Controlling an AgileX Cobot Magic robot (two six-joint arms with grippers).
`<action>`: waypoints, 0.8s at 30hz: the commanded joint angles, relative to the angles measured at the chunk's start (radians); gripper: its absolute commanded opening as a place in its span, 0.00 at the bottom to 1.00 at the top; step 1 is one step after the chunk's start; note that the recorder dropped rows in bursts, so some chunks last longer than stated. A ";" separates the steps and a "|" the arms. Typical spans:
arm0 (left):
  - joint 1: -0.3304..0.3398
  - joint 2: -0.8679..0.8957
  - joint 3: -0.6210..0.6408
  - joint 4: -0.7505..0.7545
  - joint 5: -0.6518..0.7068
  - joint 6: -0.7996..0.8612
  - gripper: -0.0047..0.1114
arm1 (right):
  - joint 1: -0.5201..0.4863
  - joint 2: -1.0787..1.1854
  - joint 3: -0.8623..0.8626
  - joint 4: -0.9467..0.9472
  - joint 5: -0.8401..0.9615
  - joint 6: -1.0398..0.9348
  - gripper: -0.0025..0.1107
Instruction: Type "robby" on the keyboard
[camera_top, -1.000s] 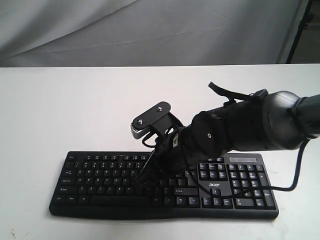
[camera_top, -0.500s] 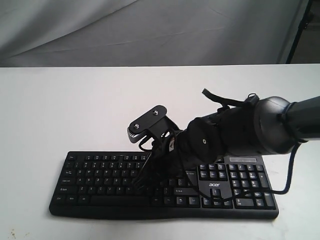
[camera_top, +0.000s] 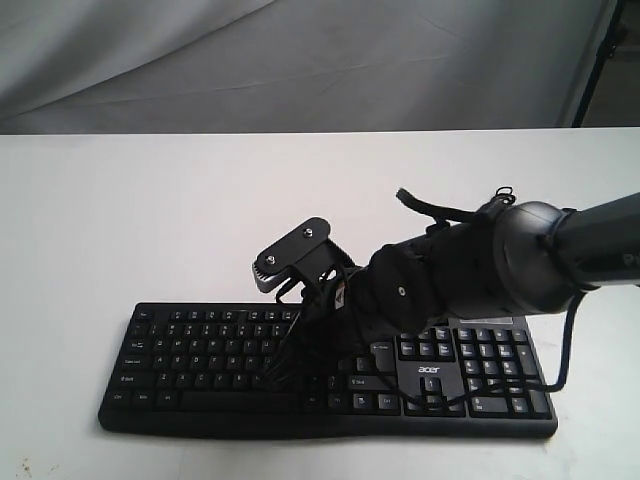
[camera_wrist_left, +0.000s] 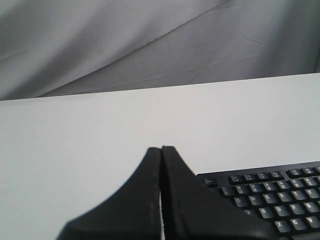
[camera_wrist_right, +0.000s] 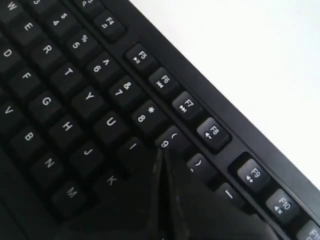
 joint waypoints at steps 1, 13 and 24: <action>-0.006 -0.003 0.004 0.005 -0.007 -0.003 0.04 | 0.001 -0.065 -0.015 -0.001 0.066 -0.012 0.02; -0.006 -0.003 0.004 0.005 -0.007 -0.003 0.04 | 0.128 -0.066 -0.139 0.002 0.201 -0.012 0.02; -0.006 -0.003 0.004 0.005 -0.007 -0.003 0.04 | 0.160 0.014 -0.139 0.035 0.138 -0.014 0.02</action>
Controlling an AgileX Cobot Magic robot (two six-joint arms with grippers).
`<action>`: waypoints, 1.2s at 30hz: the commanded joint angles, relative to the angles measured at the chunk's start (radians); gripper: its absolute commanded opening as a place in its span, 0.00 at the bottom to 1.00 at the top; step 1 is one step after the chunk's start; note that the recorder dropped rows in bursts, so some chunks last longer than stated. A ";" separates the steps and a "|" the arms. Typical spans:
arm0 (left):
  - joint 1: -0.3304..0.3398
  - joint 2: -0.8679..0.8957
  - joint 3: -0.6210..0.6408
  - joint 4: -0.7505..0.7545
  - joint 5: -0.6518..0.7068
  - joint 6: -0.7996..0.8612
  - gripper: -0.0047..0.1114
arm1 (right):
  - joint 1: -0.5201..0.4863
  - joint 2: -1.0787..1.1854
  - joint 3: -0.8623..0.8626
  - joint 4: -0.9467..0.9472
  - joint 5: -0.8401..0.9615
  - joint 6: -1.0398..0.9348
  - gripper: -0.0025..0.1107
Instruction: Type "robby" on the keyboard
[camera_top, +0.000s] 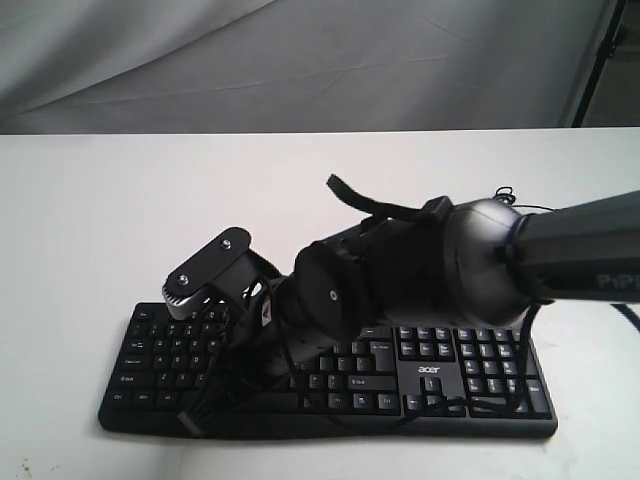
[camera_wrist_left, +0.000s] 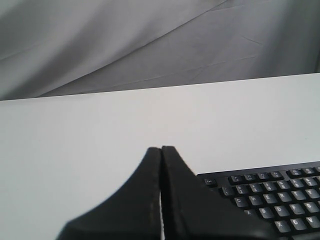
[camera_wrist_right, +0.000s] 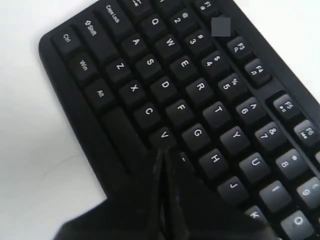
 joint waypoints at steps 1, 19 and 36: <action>-0.006 -0.003 0.004 0.005 -0.007 -0.003 0.04 | 0.011 0.025 -0.004 0.016 -0.041 -0.012 0.02; -0.006 -0.003 0.004 0.005 -0.007 -0.003 0.04 | 0.013 0.052 -0.004 -0.014 -0.079 -0.012 0.02; -0.006 -0.003 0.004 0.005 -0.007 -0.003 0.04 | 0.001 0.052 0.034 -0.027 -0.147 -0.012 0.02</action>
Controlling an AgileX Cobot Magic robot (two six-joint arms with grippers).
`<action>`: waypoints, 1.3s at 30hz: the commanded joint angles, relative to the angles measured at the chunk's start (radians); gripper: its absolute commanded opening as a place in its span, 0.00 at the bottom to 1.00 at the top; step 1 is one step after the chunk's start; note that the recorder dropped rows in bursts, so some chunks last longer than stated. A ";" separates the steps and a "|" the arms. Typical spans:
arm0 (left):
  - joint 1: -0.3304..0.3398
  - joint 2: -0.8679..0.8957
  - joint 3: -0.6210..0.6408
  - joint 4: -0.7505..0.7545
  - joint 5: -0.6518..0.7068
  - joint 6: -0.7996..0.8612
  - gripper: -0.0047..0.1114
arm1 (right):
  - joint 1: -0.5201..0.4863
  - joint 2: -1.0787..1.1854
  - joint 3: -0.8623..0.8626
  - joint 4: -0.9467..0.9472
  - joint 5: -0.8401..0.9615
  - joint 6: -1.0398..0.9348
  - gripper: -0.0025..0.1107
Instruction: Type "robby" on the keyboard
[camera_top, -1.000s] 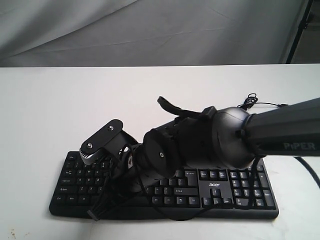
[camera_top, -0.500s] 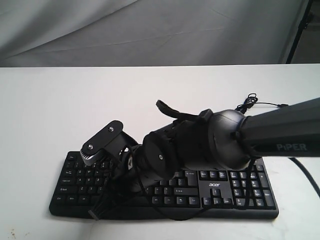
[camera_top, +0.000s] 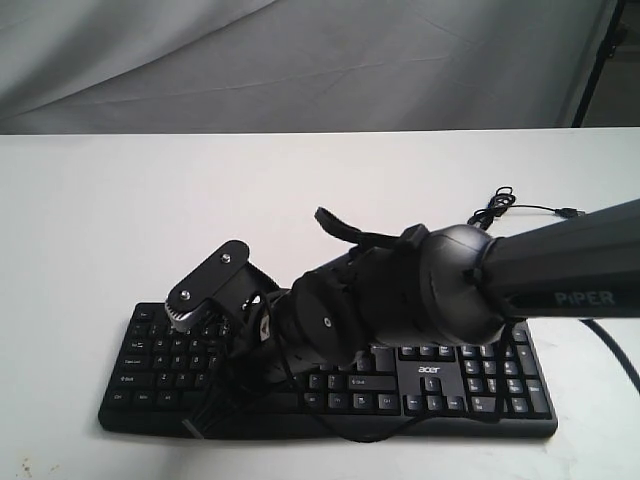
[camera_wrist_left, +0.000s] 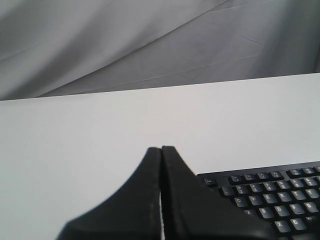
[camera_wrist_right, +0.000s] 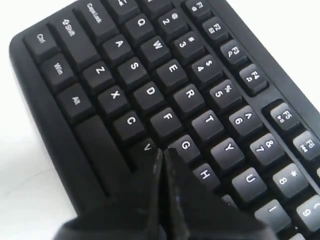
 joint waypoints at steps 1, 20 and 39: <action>-0.006 -0.003 0.004 0.005 -0.007 -0.003 0.04 | -0.008 0.000 0.011 -0.007 -0.028 -0.012 0.02; -0.006 -0.003 0.004 0.005 -0.007 -0.003 0.04 | -0.008 0.001 0.009 -0.004 -0.018 -0.012 0.02; -0.006 -0.003 0.004 0.005 -0.007 -0.003 0.04 | -0.008 0.023 0.009 -0.008 -0.017 -0.010 0.02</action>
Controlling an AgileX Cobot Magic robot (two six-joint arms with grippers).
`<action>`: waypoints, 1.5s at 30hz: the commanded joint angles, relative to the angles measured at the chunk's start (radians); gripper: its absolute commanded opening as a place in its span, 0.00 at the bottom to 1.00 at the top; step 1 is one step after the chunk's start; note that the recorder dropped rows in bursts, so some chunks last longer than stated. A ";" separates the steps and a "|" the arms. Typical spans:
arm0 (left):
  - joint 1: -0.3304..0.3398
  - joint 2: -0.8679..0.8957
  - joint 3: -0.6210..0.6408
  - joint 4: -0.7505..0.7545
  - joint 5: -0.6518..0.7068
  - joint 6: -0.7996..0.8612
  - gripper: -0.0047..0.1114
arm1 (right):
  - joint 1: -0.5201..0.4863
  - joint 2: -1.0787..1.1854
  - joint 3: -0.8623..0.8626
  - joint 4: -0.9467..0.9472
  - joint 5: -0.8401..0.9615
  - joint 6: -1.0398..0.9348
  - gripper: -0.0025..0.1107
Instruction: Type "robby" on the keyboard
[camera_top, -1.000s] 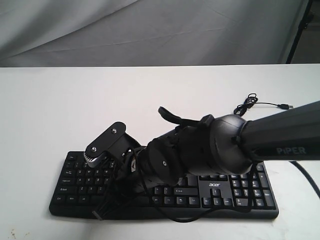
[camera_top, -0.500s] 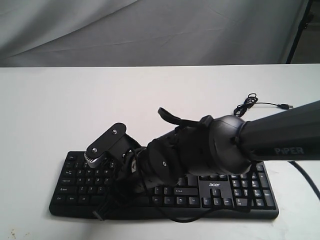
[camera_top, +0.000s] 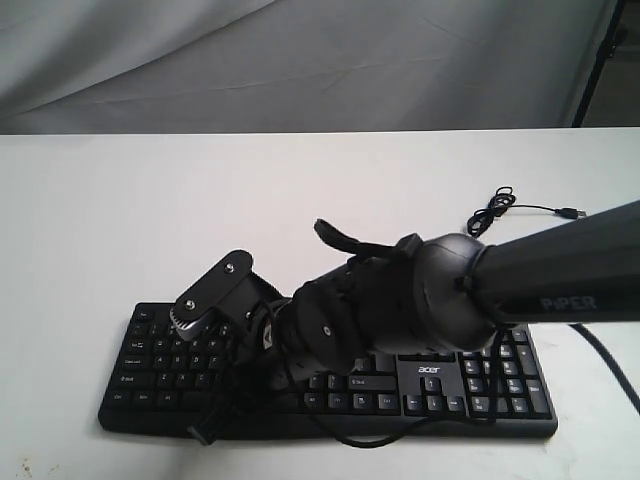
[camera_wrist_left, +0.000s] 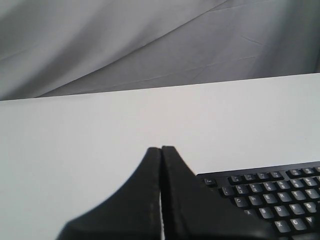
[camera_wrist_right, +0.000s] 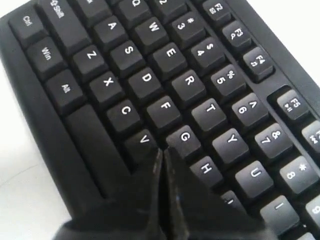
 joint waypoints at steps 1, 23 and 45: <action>-0.006 -0.003 0.004 0.005 -0.007 -0.003 0.04 | -0.008 -0.004 0.000 -0.008 -0.004 -0.010 0.02; -0.006 -0.003 0.004 0.005 -0.007 -0.003 0.04 | -0.107 -0.001 -0.110 -0.003 0.083 0.002 0.02; -0.006 -0.003 0.004 0.005 -0.007 -0.003 0.04 | -0.078 0.027 -0.110 -0.011 0.047 -0.004 0.02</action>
